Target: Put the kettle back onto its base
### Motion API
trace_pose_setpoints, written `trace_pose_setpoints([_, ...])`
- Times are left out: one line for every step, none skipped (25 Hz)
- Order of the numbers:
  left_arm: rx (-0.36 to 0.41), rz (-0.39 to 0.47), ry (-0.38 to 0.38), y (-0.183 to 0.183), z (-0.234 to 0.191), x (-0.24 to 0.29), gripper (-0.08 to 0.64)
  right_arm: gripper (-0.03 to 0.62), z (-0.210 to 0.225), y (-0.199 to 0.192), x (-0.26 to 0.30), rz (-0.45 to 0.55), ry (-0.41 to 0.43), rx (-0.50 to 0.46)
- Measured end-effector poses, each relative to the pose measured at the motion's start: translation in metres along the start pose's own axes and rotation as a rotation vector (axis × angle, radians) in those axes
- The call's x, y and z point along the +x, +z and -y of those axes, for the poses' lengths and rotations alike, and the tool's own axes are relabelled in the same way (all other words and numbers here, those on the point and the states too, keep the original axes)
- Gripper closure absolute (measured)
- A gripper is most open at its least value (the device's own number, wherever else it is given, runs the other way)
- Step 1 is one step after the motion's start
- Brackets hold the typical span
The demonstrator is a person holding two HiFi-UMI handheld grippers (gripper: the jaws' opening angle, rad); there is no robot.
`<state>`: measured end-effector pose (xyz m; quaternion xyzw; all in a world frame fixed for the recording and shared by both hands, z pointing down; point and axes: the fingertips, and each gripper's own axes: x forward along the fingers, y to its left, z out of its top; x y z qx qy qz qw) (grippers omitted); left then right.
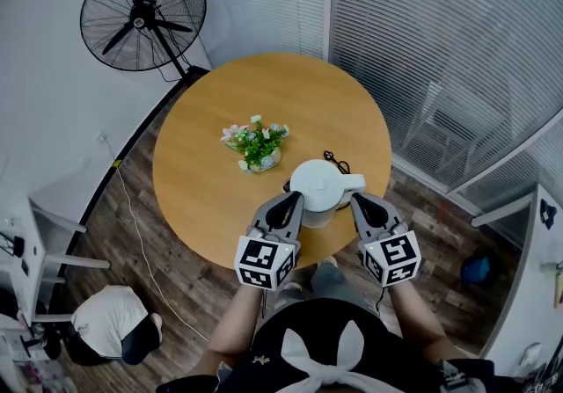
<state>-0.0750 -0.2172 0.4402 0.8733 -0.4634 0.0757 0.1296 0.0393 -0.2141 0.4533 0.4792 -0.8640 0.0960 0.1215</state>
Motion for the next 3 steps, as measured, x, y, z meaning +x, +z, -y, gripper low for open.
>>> trace_pose_setpoints([0.000, -0.001, 0.000, -0.0003, 0.0001, -0.0001, 0.526, 0.571, -0.0002, 0.0001, -0.0002, 0.000, 0.001, 0.000])
trace_pose_setpoints([-0.001, -0.002, 0.001, -0.0007, 0.0003, -0.0003, 0.527, 0.571, -0.0004, 0.0001, -0.0005, 0.000, 0.001, 0.000])
trace_pose_setpoints([-0.001, -0.003, 0.002, -0.0010, 0.0004, -0.0004, 0.526, 0.571, -0.0006, 0.0000, -0.0007, -0.001, 0.001, 0.000])
